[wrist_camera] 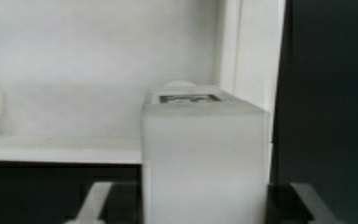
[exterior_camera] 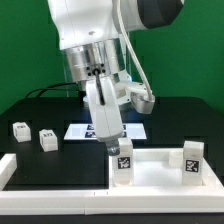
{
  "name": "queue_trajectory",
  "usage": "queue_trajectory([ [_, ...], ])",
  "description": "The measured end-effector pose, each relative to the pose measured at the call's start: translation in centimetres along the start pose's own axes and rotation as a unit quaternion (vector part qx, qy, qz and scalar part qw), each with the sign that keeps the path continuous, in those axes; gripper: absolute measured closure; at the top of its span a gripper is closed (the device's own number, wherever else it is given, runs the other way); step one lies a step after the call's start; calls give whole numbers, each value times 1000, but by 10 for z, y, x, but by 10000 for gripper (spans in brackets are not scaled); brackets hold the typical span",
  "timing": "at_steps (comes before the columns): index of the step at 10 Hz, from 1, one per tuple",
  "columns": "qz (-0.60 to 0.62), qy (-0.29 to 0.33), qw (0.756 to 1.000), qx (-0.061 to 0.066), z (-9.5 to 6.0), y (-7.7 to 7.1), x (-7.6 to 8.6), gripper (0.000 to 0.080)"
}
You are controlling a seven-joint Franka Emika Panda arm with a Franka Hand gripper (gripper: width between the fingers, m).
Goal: Assemble square table
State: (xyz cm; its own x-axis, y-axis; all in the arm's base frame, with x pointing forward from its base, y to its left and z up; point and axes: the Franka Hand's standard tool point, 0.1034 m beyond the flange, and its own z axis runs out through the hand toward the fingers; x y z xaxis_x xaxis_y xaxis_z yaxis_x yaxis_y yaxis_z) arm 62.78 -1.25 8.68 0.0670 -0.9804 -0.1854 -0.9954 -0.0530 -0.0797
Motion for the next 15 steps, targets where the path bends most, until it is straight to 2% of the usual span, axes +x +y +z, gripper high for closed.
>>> queue_trajectory([
  [1,-20,0,1000,0,1,0,0,509],
  [2,-24,1,1000,-1,1,0,-2,333],
  [3,-89,15,996,-10,3,-1,-13,215],
  [4,-197,28,980,-19,4,-2,-20,215],
  [5,-229,26,973,-19,4,-2,-20,161],
  [6,-271,26,962,-20,4,-2,-19,153],
  [8,-358,26,933,-23,3,-2,-17,153],
  [10,-520,32,853,-32,3,-3,-14,151],
  [11,-558,32,829,-37,5,-3,-14,151],
  [12,-556,33,829,-37,4,-3,-13,151],
  [14,-553,33,832,-37,4,-3,-13,398],
  [15,-550,33,833,-37,4,-3,-13,398],
])
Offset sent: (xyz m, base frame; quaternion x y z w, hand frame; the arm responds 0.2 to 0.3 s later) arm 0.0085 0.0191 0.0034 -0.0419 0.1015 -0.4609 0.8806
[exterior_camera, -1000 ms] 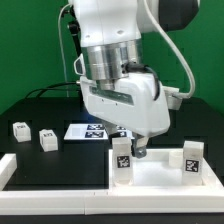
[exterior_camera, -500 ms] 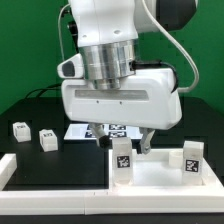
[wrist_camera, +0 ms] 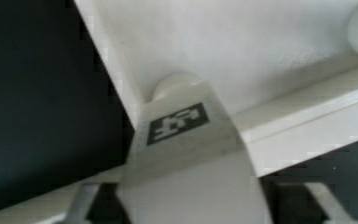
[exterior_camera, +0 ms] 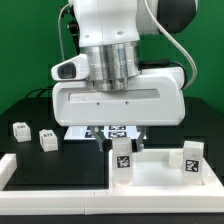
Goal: Assemble square table
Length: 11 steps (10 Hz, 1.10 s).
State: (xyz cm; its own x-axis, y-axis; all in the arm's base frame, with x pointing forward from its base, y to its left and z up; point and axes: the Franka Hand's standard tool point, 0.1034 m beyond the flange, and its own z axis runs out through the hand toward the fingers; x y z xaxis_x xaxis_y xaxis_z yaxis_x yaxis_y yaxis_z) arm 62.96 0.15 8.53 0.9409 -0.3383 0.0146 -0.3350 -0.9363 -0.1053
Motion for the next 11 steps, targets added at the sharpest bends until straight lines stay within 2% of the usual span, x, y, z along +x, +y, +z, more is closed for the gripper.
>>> queue_trajectory([
  [1,15,0,1000,0,0,0,0,509],
  [4,144,-1,990,1,0,1,0,509],
  [5,247,-2,969,3,0,3,0,509],
  [6,315,-6,949,11,1,5,0,509],
  [7,402,-14,915,22,2,8,1,509],
  [8,457,-18,889,27,2,9,0,509],
  [10,555,-21,830,47,2,13,-2,508],
  [11,579,-23,814,45,2,11,-3,508],
])
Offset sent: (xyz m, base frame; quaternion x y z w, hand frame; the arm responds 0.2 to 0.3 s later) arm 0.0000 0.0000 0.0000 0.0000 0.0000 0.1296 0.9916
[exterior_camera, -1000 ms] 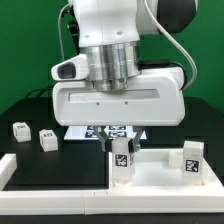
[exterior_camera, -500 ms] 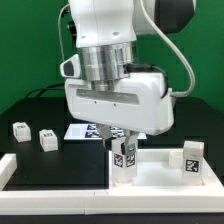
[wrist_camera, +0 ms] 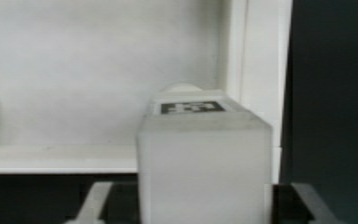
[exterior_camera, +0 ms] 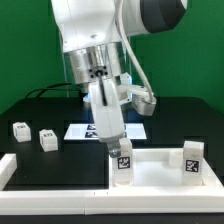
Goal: Assemble square table
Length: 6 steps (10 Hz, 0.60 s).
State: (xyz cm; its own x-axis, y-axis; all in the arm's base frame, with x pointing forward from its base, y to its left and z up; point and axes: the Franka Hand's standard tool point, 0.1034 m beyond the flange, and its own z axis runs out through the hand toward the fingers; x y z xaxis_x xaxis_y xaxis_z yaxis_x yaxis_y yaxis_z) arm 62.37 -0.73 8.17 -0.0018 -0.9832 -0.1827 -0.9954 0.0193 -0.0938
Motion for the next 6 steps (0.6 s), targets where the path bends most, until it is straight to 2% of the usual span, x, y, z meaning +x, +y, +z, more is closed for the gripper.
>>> queue_trajectory([
  [2,4,0,1000,-1,1,1,0,508],
  [3,-13,2,1000,-4,1,1,-1,349],
  [4,-93,8,995,-22,1,1,-5,225],
  [5,-186,14,982,-26,1,-1,-8,225],
  [6,-197,12,980,-26,1,-1,-8,162],
])
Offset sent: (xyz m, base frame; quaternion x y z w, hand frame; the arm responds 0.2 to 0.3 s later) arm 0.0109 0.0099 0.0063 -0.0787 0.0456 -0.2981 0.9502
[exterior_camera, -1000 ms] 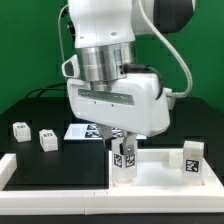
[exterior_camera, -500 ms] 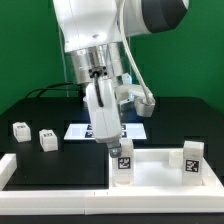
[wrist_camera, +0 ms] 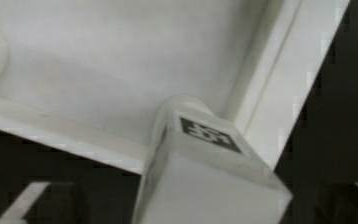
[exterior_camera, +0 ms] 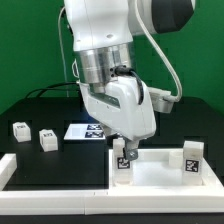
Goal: Assemble square table
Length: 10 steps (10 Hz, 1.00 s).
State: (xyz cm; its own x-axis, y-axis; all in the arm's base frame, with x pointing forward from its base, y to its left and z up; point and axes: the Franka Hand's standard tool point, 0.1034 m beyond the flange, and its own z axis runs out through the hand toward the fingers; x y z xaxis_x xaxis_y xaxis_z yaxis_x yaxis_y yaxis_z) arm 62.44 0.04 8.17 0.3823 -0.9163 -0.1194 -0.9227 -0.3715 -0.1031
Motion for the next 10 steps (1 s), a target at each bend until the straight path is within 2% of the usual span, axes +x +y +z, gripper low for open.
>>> queue_trajectory([
  [2,-79,0,997,0,0,0,1,153],
  [3,-149,5,989,-6,0,0,-1,153],
  [4,-244,15,970,-22,1,-2,-6,151],
  [5,-307,15,951,-27,3,-3,-9,151],
  [7,-378,13,925,-28,3,1,-3,151],
  [9,-355,13,934,-28,4,0,-5,396],
  [10,-351,13,936,-28,4,0,-5,396],
])
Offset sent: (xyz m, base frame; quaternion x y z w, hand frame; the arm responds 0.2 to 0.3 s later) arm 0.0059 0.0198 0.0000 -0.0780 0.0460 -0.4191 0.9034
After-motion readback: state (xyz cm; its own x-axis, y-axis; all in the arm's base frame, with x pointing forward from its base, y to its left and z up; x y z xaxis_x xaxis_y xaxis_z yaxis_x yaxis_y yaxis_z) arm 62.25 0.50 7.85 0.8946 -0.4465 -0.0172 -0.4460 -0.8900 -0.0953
